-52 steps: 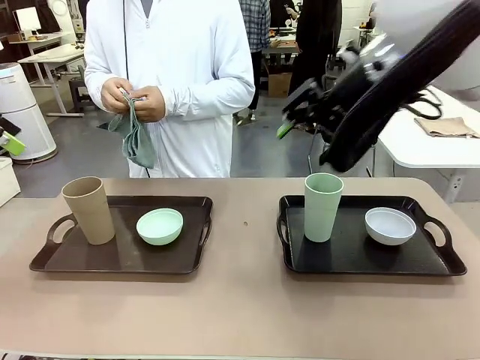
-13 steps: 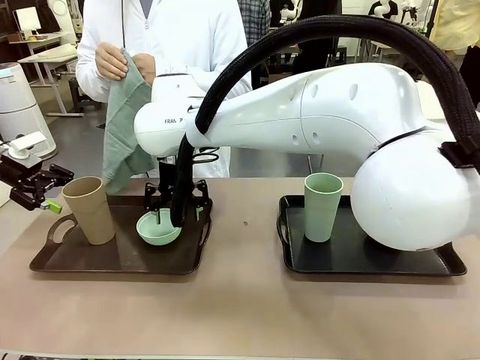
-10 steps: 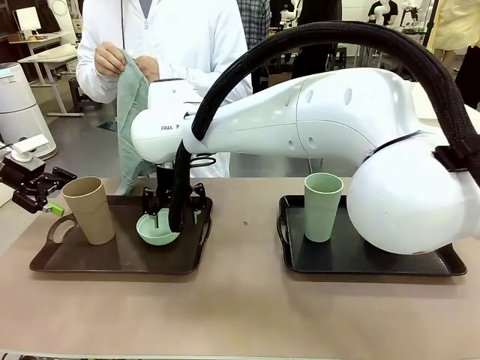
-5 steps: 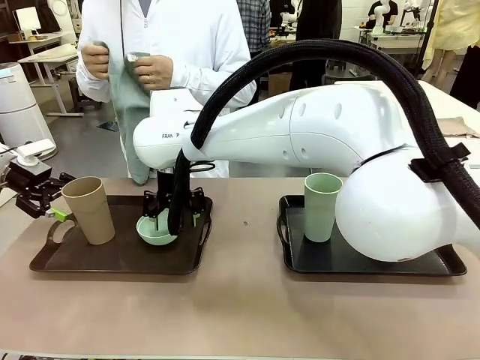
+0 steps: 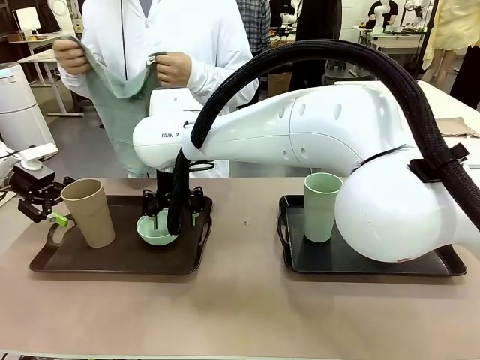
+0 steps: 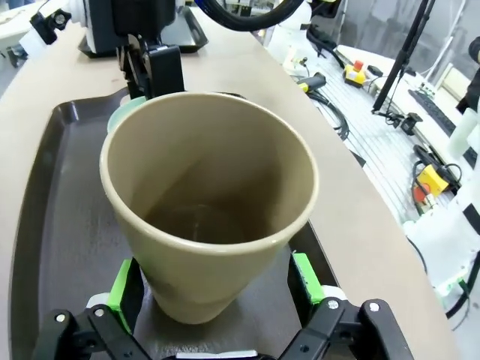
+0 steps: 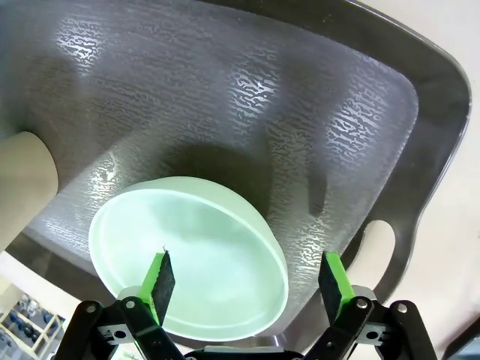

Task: Set up a tray with a mat and arrange the tableware.
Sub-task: Pick up the Picnic Bowl and Reusable plastic cup from the Handle tray in front of the human's position and hold them in the air.

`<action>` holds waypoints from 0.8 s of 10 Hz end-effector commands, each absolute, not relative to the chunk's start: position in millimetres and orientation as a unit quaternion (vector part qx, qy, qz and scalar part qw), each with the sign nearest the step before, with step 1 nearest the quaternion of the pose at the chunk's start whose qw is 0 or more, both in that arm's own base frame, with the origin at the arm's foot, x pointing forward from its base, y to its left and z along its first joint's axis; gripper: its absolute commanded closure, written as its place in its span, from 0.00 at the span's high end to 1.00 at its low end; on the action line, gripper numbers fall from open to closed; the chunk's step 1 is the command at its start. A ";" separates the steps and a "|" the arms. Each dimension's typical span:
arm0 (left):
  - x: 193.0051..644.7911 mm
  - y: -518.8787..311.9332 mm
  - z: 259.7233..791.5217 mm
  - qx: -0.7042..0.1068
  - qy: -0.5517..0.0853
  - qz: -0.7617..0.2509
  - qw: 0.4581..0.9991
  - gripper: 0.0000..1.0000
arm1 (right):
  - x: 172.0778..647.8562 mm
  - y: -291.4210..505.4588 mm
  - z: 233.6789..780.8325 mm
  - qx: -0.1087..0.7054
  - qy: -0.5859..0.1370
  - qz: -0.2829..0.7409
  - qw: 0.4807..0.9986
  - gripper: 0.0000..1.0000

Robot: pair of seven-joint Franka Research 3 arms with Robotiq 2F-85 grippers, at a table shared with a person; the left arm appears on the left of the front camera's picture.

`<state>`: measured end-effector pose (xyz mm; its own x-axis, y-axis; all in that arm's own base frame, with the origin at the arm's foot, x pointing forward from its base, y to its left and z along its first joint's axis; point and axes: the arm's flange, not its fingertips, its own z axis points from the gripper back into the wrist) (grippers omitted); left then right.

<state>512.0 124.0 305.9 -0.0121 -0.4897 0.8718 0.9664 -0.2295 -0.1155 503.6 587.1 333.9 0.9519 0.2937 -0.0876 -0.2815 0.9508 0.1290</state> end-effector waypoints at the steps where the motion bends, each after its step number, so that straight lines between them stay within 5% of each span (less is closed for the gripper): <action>1: 514.2 120.1 302.3 -0.431 -0.275 -0.670 0.538 1.00 | 510.9 597.0 334.1 0.058 0.041 0.154 0.986 1.00; 2: 516.6 117.1 300.3 -0.431 -0.280 -0.669 0.537 1.00 | 510.8 597.3 333.3 0.057 0.041 0.159 0.985 0.72; 3: 519.2 111.0 298.7 -0.434 -0.277 -0.671 0.533 1.00 | 510.7 597.5 333.5 0.057 0.040 0.160 0.985 0.59; 4: 520.3 106.8 297.4 -0.437 -0.274 -0.672 0.530 1.00 | 510.9 597.4 333.6 0.057 0.039 0.161 0.985 0.30; 6: 522.4 98.2 295.4 -0.454 -0.272 -0.673 0.516 1.00 | 511.3 595.8 332.8 0.058 0.040 0.162 0.984 0.00; 8: 524.5 93.6 294.4 -0.468 -0.276 -0.669 0.508 0.51 | 511.4 595.9 333.4 0.059 0.039 0.165 0.984 0.00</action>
<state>520.1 91.5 293.9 -0.0247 -0.4505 0.8924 0.9428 -0.3074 -0.1291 503.3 588.1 331.7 0.9468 0.3103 -0.0847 -0.2979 0.9453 0.1329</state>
